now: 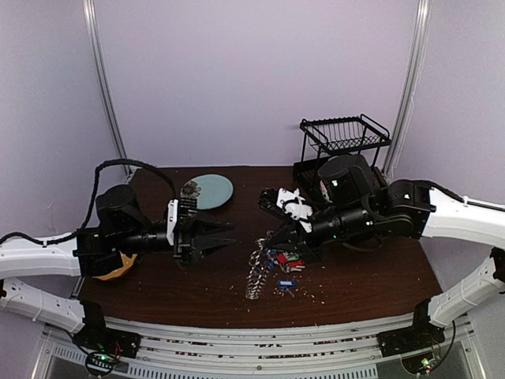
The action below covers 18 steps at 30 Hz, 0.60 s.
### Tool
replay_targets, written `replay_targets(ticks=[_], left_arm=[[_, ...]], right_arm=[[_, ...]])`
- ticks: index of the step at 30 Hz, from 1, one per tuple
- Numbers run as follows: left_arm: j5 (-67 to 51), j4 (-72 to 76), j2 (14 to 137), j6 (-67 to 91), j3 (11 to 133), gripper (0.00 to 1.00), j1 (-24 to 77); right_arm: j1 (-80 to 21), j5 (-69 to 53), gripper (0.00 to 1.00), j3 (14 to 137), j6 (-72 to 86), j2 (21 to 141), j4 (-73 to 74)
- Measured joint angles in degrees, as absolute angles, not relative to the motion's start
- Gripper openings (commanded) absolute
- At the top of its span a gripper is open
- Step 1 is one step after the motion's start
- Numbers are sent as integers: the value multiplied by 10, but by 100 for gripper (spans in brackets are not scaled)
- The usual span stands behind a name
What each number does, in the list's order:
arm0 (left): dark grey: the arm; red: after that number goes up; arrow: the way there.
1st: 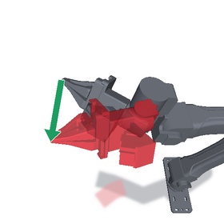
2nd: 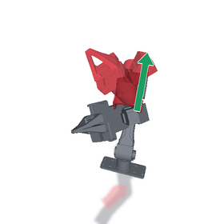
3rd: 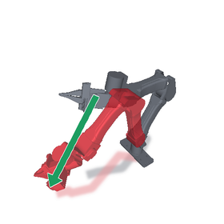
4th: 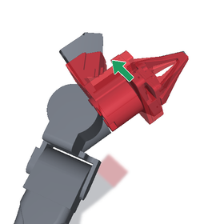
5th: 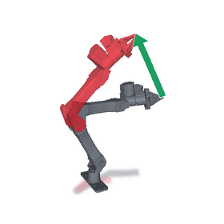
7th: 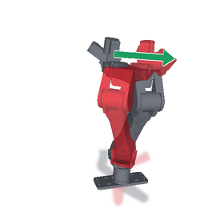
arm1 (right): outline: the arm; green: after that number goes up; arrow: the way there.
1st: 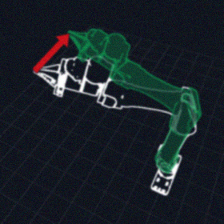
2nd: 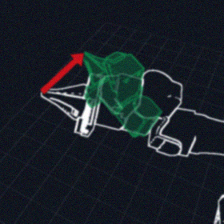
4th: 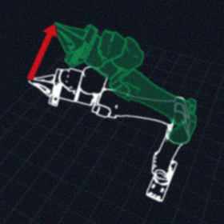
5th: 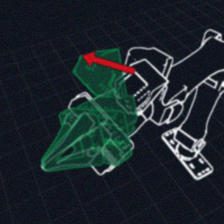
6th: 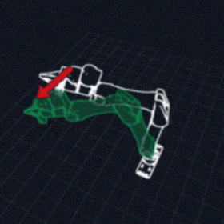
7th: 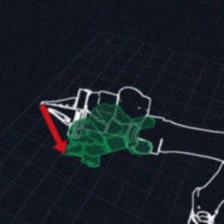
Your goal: Put the keys on the keyring
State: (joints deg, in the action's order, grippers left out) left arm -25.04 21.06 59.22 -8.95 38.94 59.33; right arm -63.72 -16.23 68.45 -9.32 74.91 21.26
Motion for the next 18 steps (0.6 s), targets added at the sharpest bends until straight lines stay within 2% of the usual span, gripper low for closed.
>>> replay_targets(ticks=[10,18], left_arm=[[-269,180,628,-105,404,29,594],[-268,178,631,-115,404,22,614]], right_arm=[[-644,-164,0,784,-153,777,311],[-666,-142,0,808,-178,830,328]])
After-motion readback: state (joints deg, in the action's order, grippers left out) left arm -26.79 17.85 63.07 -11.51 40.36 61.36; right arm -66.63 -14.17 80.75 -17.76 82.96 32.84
